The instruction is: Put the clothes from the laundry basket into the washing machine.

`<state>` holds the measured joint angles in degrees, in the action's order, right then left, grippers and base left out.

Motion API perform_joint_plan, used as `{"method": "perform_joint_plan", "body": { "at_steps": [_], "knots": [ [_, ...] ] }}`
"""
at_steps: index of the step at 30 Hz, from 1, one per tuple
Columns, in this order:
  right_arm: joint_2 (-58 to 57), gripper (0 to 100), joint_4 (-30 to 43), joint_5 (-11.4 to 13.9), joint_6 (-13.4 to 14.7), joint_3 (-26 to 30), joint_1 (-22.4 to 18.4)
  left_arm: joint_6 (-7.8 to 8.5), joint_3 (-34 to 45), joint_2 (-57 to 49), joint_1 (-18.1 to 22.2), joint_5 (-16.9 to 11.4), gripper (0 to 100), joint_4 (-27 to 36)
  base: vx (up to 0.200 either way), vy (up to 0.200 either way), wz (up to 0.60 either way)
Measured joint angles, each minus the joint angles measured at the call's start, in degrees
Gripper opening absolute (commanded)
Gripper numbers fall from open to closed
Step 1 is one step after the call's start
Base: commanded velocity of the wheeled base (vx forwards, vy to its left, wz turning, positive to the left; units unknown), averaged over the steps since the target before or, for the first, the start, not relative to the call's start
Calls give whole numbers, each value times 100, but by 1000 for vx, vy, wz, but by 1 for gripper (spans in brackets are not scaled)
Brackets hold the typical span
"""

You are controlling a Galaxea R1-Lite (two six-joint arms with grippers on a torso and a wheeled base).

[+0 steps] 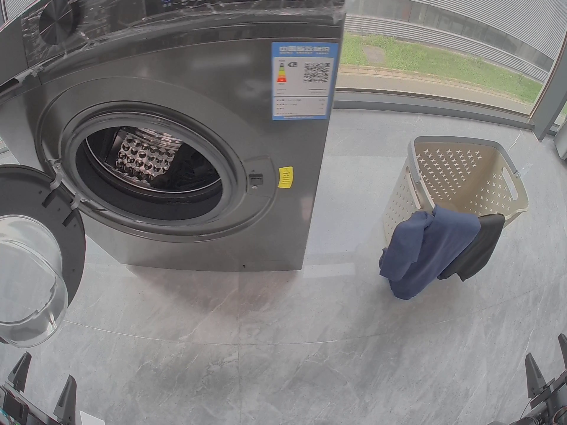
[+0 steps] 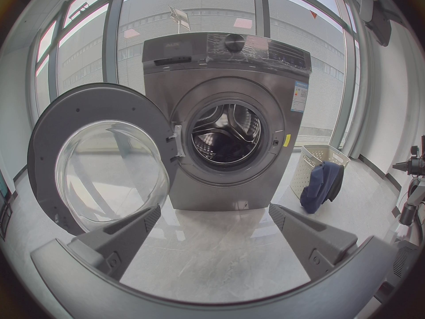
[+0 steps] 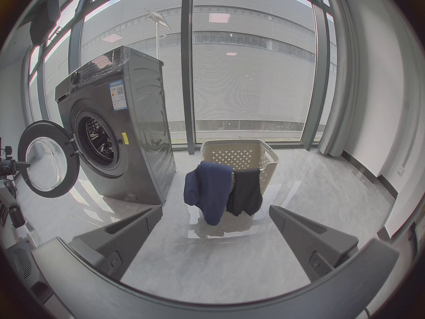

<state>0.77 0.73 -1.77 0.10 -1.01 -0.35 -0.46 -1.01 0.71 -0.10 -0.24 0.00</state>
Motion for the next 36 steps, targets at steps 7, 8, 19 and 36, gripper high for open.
{"method": "perform_joint_plan", "body": {
  "at_steps": [7, 8, 19, 36],
  "knots": [
    [0, 100, -2, 2, 0, 0, 2, -5, 0, 4, 0, 0, 100, 0, 0, -200, 0],
    [0, 100, -5, 0, -2, 0, 0, -9, 0, 4, 0, -2, 100, 0, 0, -200, 0],
    [5, 100, 2, 2, 0, 0, 0, -24, 0, 9, 0, 0, 100, 0, 0, -200, 0],
    [7, 100, -5, 0, -2, 0, 0, -13, 0, 11, -1, 0, 100, 2, 0, -106, 0]
  ]
}}
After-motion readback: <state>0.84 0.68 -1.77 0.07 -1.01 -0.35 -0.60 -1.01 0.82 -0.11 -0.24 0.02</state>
